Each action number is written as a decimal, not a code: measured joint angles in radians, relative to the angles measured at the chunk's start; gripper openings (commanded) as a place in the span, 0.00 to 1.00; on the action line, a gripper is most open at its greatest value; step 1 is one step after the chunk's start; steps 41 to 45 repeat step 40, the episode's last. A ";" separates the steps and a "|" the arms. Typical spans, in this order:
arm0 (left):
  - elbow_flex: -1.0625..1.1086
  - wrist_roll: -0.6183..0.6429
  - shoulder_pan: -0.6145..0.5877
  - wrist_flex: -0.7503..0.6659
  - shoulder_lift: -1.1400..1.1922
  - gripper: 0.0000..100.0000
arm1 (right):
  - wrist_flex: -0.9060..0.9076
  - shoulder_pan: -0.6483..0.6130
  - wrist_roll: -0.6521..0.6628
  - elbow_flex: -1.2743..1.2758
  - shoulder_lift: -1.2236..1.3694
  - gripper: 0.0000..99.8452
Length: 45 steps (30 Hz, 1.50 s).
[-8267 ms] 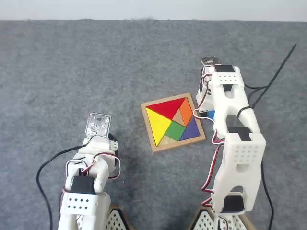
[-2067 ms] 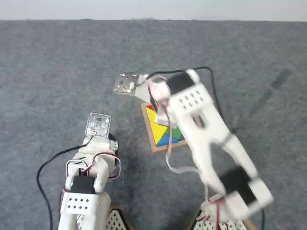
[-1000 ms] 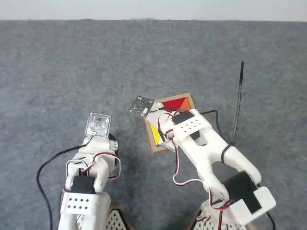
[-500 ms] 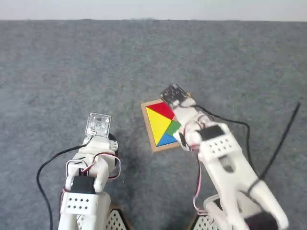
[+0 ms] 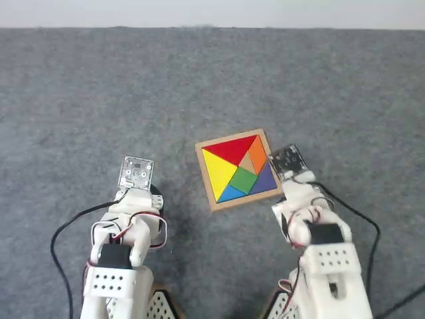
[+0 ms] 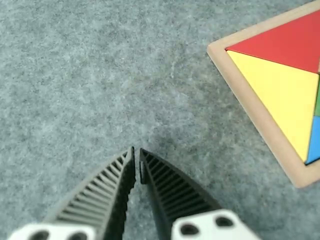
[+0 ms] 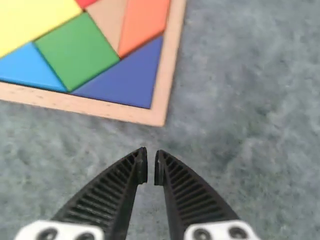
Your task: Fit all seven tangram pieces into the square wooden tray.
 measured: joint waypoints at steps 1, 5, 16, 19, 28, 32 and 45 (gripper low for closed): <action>0.000 0.000 0.000 0.000 0.000 0.01 | 0.000 0.008 0.000 0.029 -0.043 0.04; 0.000 0.000 0.000 0.000 0.000 0.01 | 0.002 0.037 0.000 0.112 -0.229 0.04; 0.000 0.000 0.000 0.000 0.000 0.01 | 0.167 0.037 0.000 0.218 -0.669 0.04; 0.000 0.000 0.000 0.000 0.000 0.01 | 0.176 0.034 0.000 0.218 -0.680 0.04; 0.000 0.000 0.000 0.000 0.000 0.01 | 0.176 0.034 0.000 0.218 -0.680 0.04; 0.000 0.000 0.000 0.000 0.000 0.01 | 0.176 0.034 0.000 0.218 -0.680 0.04; 0.000 0.000 0.000 0.000 0.000 0.01 | 0.176 0.034 0.000 0.218 -0.680 0.04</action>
